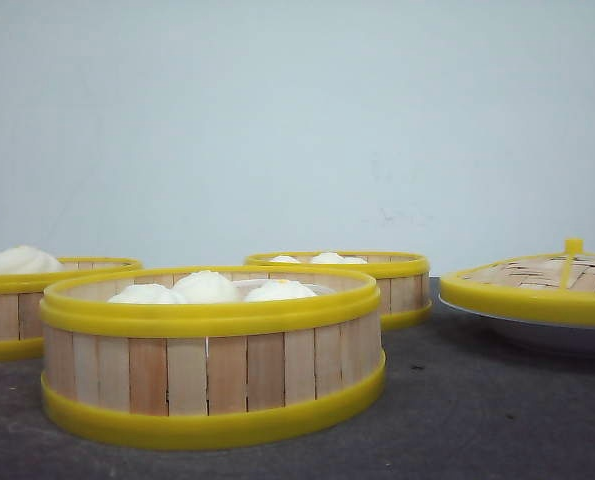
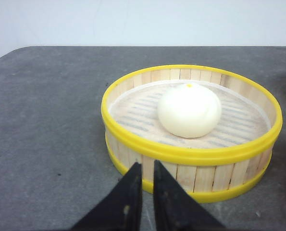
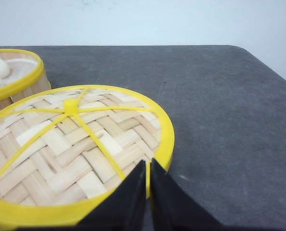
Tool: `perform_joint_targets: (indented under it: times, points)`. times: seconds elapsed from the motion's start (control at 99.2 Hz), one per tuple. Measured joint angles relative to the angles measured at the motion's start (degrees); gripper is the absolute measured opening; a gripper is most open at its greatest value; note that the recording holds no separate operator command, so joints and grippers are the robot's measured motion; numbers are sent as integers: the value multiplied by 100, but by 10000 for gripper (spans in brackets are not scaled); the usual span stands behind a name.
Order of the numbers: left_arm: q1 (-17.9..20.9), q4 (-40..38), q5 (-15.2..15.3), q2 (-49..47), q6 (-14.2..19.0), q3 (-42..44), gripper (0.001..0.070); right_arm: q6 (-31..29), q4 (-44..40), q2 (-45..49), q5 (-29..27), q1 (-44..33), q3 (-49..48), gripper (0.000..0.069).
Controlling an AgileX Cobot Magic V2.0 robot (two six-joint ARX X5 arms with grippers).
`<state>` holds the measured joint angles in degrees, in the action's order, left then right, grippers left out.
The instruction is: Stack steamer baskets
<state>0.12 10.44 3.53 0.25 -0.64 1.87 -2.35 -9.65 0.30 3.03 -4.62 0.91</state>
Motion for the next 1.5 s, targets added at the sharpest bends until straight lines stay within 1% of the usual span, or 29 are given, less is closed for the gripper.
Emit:
perform_joint_targets:
  times: [0.081, 0.192, 0.292, 0.373, 0.524, 0.595, 0.655, 0.726, 0.847, 0.928, 0.998, 1.109, 1.19, 1.25, 1.331, 1.412, 1.503]
  points:
    - [0, -9, -11, 0, 111, 0, 15, -2, 0, 0, 0, 2, 0, 9]
    - [0, -52, -26, 0, 634, 0, 15, -131, 0, 0, 42, 0, 0, 9]
    - [0, -173, -28, 0, 887, 0, 15, -525, 0, 0, 44, 2, 0, 9]
    - [0, -164, -28, 0, 951, 0, 15, -837, 0, 0, 44, 0, 0, 9]
    - [0, -168, -28, 0, 1005, 0, 15, -1093, 9, 0, 44, 2, 0, 9]
    - [0, -186, -28, 0, 1067, 0, 15, -1320, 37, 0, 44, 2, 0, 9]
    - [0, -210, -15, 0, 1187, 0, 15, -1558, 101, 0, 44, 0, 0, 9]
    - [0, -212, 68, 0, 1305, 0, 15, -1799, 179, 0, 44, 0, 0, 9]
    - [0, -157, 68, 11, 1580, 17, 15, -2229, 188, 2, 46, 0, 46, 8]
    - [0, 33, 66, 129, 1757, 188, 15, -2430, 151, 133, 46, 2, 308, 8]
    - [0, 39, 66, 348, 1856, 538, 15, -2516, 153, 367, 46, 2, 715, 8]
    - [-2, -140, 72, 881, 1893, 1322, 15, -2487, 79, 994, 46, 2, 1517, 8]
    - [0, -173, 74, 1508, 1871, 1980, 15, -2310, -68, 1587, 46, 48, 2146, 8]
    - [0, -42, 72, 2024, 1801, 2483, 15, -2072, -212, 2020, 46, 131, 2651, 8]
    - [0, 367, 52, 2669, 1650, 3185, 15, -1659, -498, 2544, 46, 240, 3353, 8]
    - [-2, 693, -114, 3259, 1473, 3875, 15, -1239, -925, 3051, 46, 330, 4072, 8]
    - [-2, 800, -315, 3635, 1276, 4400, 15, -942, -1370, 3510, 48, 433, 4662, 8]
